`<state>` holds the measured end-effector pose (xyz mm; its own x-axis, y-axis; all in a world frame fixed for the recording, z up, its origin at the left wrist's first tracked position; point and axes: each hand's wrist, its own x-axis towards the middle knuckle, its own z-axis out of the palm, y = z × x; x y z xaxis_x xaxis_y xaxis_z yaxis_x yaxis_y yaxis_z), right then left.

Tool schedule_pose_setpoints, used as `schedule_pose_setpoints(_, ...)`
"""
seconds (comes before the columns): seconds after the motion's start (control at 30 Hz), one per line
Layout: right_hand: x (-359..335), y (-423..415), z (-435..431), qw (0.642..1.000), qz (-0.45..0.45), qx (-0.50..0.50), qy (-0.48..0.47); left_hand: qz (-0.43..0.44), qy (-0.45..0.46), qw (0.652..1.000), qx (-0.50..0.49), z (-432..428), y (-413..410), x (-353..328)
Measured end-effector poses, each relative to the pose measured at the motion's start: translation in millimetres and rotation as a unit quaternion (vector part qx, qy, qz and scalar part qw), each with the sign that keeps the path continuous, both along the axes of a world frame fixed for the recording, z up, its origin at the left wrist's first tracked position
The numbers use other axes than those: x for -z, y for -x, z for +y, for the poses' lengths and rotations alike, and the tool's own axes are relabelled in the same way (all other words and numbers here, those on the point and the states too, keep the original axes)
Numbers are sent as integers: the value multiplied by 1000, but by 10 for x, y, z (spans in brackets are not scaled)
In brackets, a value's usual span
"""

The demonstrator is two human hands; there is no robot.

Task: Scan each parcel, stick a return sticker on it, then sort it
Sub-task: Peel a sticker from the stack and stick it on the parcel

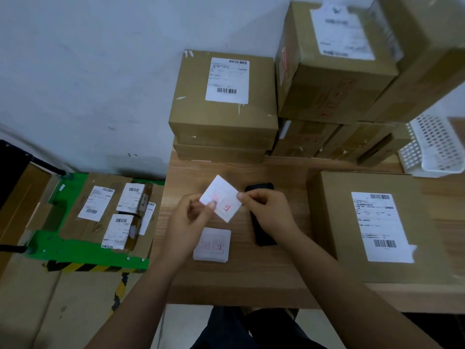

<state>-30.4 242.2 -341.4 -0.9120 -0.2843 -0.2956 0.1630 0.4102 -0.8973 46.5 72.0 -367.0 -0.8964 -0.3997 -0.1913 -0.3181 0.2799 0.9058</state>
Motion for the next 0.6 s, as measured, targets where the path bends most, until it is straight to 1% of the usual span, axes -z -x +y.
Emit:
schedule_pose_setpoints(0.1, -353, 112, 93, 995, -2, 63, 81, 31, -109, 992, -63, 125, 249, -382)
schedule_pose_setpoints(0.2, -755, 234, 211, 987, 32, 94, 129, 81, -159, 983, -47, 303, 496, -878)
schedule_pose_setpoints(0.37, -1462, 384, 512, 967, 111, 111, 200, 180, -175, 968, -28, 716, 823, -1687)
schedule_pose_setpoints(0.5, -1932, 461, 877, 953, 179, 90, 227, 253, -173, 951, -23, 1102, 967, -2251)
schedule_pose_setpoints(0.6, -2182, 503, 1131, 946, 213, 88, 226, 281, -177, 943, -18, 1395, 1004, -2565)
